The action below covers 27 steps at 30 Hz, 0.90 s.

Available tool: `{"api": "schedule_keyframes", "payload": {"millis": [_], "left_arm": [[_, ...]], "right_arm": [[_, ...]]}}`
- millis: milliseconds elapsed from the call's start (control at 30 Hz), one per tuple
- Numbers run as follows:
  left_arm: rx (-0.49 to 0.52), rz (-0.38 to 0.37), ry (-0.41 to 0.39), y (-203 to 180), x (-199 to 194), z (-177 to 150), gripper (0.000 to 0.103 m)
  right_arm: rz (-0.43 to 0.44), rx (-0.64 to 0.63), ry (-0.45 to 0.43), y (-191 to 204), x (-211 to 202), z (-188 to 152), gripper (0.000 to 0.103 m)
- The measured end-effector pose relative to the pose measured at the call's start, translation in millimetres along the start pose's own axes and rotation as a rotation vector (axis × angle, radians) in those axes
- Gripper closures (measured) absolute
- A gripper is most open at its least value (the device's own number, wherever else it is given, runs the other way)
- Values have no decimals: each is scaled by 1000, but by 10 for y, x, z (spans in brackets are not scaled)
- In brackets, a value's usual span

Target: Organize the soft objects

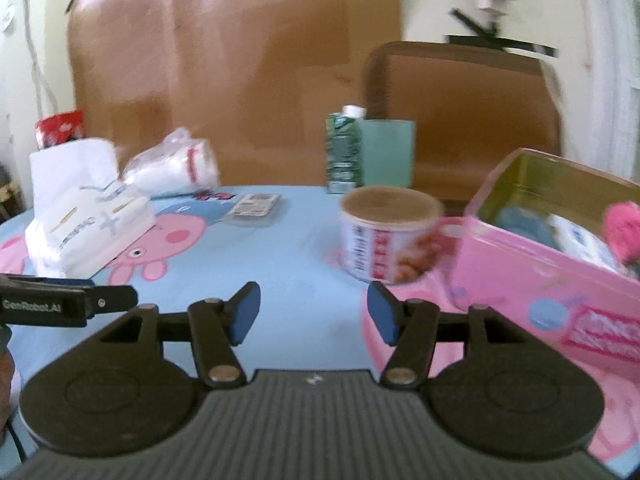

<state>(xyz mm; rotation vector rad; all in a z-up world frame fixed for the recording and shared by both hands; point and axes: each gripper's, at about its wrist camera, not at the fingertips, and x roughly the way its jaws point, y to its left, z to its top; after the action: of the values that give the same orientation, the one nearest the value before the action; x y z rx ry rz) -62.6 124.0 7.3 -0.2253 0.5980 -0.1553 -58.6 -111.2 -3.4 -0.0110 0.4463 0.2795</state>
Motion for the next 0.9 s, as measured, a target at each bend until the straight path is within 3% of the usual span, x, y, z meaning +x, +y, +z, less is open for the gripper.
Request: {"api": "schedule_keyframes", "payload": {"millis": [200,300,633,700,767,833,900], "left_arm": [[-70,-25,-23,120,-14,20,24],[-80,-31,-29,137,-5,26,24],[-73,-39,-60,128,-35,7,21],[-72,-41,-62,128,-38,7,21],[-73,-44,-64,131,-38,8,21],[-78,-47,-67,134,-43,8,21],[-86,-50,-69,144,-47,9,19]], "right_arm": [[74,-101,-5,244,501,327,39],[96,-119,18,296,850,502,31],[111,39,197,324,1812,829,27],[80,45,236,333,1941,817,27],[66,17,232,361,1960,800,28],[74,-26,221,405,1901,775,43],[94,-46,218,400,1825,750,43]]}}
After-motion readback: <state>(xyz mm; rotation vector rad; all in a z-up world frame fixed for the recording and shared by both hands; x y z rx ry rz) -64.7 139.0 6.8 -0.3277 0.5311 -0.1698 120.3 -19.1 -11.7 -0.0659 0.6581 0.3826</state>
